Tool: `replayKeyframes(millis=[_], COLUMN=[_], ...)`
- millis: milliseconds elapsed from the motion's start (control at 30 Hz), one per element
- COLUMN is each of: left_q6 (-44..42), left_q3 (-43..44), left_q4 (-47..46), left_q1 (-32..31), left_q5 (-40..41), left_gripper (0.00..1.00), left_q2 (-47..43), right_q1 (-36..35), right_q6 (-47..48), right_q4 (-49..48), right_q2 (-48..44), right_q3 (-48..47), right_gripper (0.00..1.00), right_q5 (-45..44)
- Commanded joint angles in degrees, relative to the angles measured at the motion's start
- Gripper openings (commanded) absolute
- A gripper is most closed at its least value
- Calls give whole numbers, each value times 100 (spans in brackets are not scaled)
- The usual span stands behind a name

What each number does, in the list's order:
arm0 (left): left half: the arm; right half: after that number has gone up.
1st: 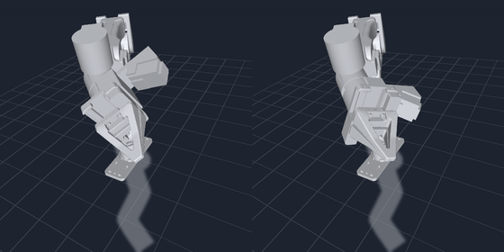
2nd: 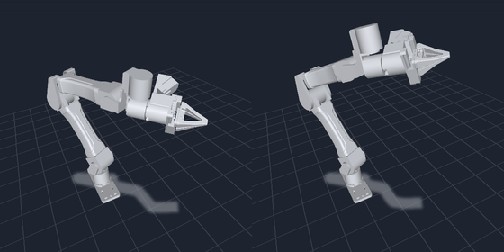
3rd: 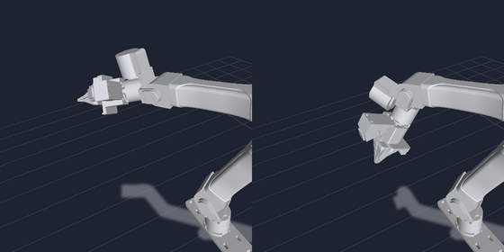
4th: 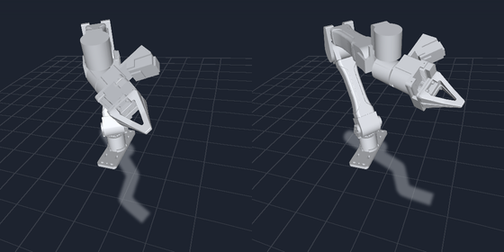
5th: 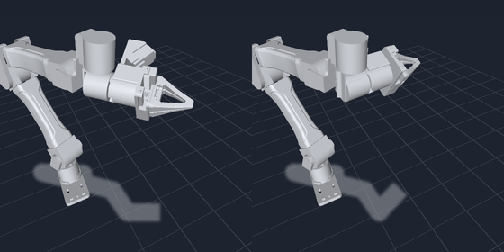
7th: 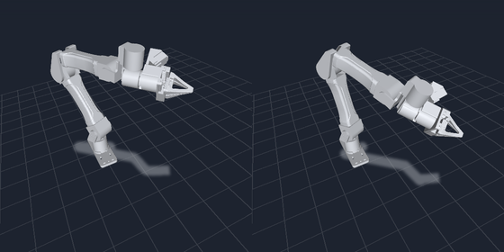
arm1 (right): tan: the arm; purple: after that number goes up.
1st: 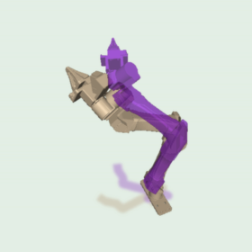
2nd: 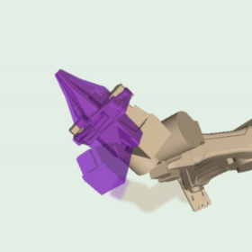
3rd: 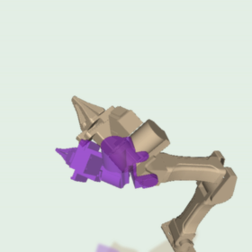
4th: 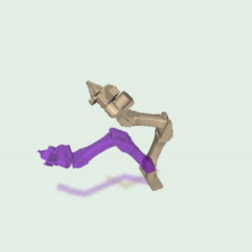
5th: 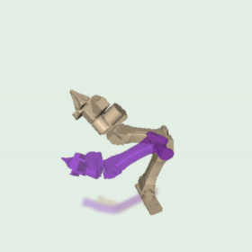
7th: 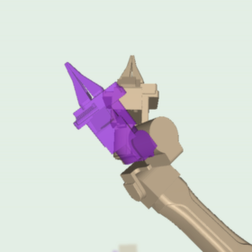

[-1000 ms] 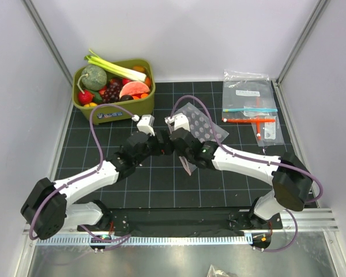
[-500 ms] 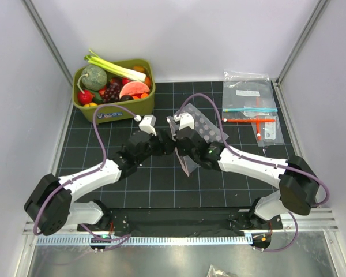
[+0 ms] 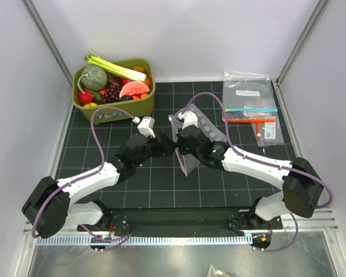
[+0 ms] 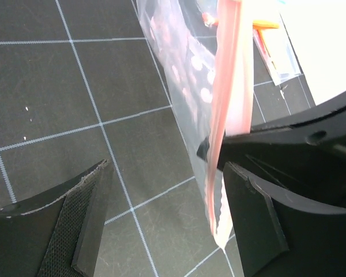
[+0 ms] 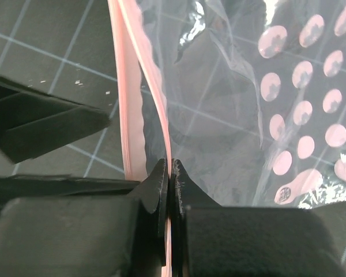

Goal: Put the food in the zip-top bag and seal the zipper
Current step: Open the zipper of the food storage bag at the center of the board.

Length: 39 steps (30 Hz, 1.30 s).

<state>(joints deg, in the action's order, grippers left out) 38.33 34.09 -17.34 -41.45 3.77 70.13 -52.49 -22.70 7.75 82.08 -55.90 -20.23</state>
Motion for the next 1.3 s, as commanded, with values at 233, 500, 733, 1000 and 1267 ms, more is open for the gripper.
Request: replayKeyframes(millis=[233,500,733,1000,1267], left_q6=[-238,-247,-238,-229,-141], left_q3=[274,388,388,415,371], left_q4=[-200,-59,-94,-94,-226], left_q1=[32,41,41,58,93], left_q5=[62,212,106,19,-219], left_gripper=[49,0,0,0,0], left_q2=[282,475,458,475,458], right_q1=[-51,-130,-253,-279,-297], right_q6=[20,160,240,222,169], right_q4=[-169,500,543,579,500], right_q2=[-465,-395,-44,168,396], right_q3=[-26,-325,-439,-571,-624], right_gripper=[1,16,43,37,31], right_q5=[143,-702,-675,-614,-491])
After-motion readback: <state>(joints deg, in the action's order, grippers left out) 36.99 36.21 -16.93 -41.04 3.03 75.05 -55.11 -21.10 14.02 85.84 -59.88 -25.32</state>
